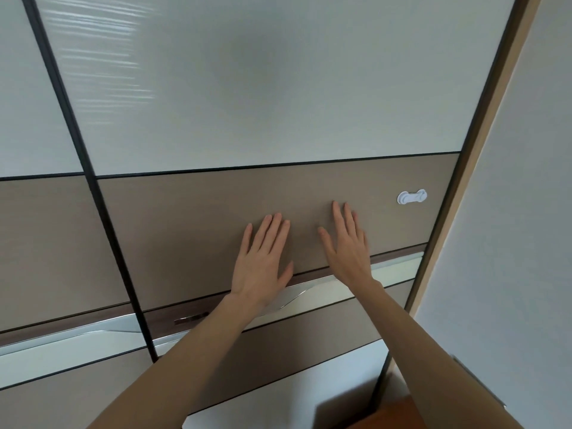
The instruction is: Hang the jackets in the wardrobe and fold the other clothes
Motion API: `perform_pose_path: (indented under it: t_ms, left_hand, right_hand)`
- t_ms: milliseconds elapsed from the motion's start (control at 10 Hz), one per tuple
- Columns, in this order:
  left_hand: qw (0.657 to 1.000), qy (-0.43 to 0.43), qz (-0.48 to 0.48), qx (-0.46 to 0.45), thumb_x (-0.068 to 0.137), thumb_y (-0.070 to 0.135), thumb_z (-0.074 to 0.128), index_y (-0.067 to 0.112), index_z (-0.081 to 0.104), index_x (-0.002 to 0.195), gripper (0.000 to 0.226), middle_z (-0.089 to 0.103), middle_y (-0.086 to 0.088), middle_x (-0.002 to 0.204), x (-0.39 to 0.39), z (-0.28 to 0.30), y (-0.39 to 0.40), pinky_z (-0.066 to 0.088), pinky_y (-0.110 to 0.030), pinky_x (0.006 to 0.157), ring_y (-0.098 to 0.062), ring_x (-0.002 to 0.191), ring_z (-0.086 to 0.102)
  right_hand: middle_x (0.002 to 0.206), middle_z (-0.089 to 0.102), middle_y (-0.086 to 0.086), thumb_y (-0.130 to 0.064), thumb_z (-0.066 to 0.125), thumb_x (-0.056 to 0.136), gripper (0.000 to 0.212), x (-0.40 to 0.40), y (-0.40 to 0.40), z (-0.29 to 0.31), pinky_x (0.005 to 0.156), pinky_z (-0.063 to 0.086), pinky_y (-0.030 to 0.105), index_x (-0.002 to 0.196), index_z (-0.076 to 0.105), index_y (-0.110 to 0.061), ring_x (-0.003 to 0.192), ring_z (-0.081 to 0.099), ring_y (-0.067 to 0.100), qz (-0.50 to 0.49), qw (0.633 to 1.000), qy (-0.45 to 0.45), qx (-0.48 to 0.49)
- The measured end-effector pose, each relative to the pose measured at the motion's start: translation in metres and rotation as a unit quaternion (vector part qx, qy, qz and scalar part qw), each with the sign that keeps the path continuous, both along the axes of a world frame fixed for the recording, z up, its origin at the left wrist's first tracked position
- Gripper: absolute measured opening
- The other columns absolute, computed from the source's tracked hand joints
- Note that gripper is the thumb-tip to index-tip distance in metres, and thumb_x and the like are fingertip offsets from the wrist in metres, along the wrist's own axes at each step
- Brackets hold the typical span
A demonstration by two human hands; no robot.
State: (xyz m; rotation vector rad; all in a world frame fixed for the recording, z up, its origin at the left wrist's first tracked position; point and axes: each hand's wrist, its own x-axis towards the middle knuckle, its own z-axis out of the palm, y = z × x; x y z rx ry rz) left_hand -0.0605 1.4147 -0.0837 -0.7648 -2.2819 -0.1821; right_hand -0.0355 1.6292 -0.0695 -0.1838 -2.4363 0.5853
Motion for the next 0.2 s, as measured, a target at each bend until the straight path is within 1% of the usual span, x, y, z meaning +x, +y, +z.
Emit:
perform_pose_path:
  t_ms: [100,200]
  left_hand:
    - [0.996,-0.01,-0.07,0.047,0.101,0.046,0.047,0.012,0.029,0.163,0.072,0.025,-0.006,0.171,0.009,0.001,-0.011,0.015,-0.05,0.129,-0.022,0.16,0.017]
    - [0.989,0.002,-0.117,0.088,0.101,0.043,0.049,0.01,0.038,0.159,0.067,0.035,-0.007,0.166,0.02,0.012,-0.023,0.019,-0.051,0.128,-0.024,0.157,0.025]
  right_hand:
    - [0.174,0.004,-0.007,-0.061,0.026,0.108,0.066,0.026,-0.011,0.007,0.128,0.012,0.05,0.165,0.002,-0.038,0.161,0.003,0.021,-0.015,0.999,0.018,0.021]
    - [0.174,0.011,-0.007,-0.061,0.026,0.108,0.066,0.052,-0.025,0.014,0.129,0.011,0.049,0.165,0.008,-0.033,0.161,0.006,0.02,-0.043,0.998,0.034,0.04]
